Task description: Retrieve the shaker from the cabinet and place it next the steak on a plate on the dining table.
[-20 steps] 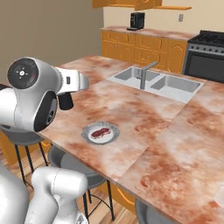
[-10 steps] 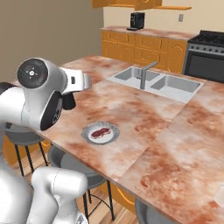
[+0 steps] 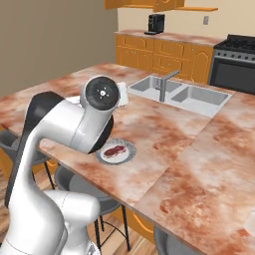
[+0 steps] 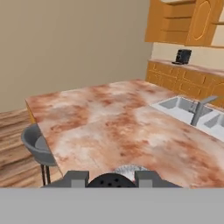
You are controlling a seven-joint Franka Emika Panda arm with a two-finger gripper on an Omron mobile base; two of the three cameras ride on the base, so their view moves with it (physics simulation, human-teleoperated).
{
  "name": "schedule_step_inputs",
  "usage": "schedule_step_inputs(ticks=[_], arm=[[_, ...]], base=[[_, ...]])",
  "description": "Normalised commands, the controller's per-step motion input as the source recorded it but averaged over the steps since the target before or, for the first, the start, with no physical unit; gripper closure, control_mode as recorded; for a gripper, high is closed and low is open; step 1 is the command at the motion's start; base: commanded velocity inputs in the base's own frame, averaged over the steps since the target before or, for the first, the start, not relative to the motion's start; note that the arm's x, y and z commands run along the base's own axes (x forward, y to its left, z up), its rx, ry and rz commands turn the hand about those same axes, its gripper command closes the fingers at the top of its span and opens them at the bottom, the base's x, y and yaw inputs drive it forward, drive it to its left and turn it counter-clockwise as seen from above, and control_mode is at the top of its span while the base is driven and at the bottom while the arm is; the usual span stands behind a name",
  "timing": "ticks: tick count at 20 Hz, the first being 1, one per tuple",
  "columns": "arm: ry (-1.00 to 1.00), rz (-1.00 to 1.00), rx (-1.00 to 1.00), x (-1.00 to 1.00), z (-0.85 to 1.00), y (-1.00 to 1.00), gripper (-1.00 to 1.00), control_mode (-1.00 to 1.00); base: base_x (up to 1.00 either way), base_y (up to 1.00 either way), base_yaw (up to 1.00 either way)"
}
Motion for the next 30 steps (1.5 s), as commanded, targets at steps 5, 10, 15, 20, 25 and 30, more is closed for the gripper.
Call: schedule_step_inputs(ticks=[5, 10, 15, 20, 25, 30], arm=[[0.00, 0.22, -0.01, 0.05, -0.03, -0.18, 1.00, -1.00], [0.00, 0.23, -0.03, 0.17, -0.25, 0.00, 1.00, -1.00], [-0.04, 0.21, -0.05, 0.12, -0.47, 0.00, 1.00, -1.00], [-0.13, 0.12, -0.05, 0.00, -0.53, -0.02, 1.00, -1.00], [-0.09, 0.03, 0.00, 0.00, -0.17, -0.05, 1.00, -1.00], [0.09, 0.00, 0.02, 0.02, -0.13, -0.03, 1.00, -1.00]], base=[[0.00, 0.00, 0.00], [0.00, 0.00, 0.00], [0.00, 0.00, 0.00], [0.00, 0.00, 0.00], [0.00, 0.00, 0.00], [0.00, 0.00, 0.00]])
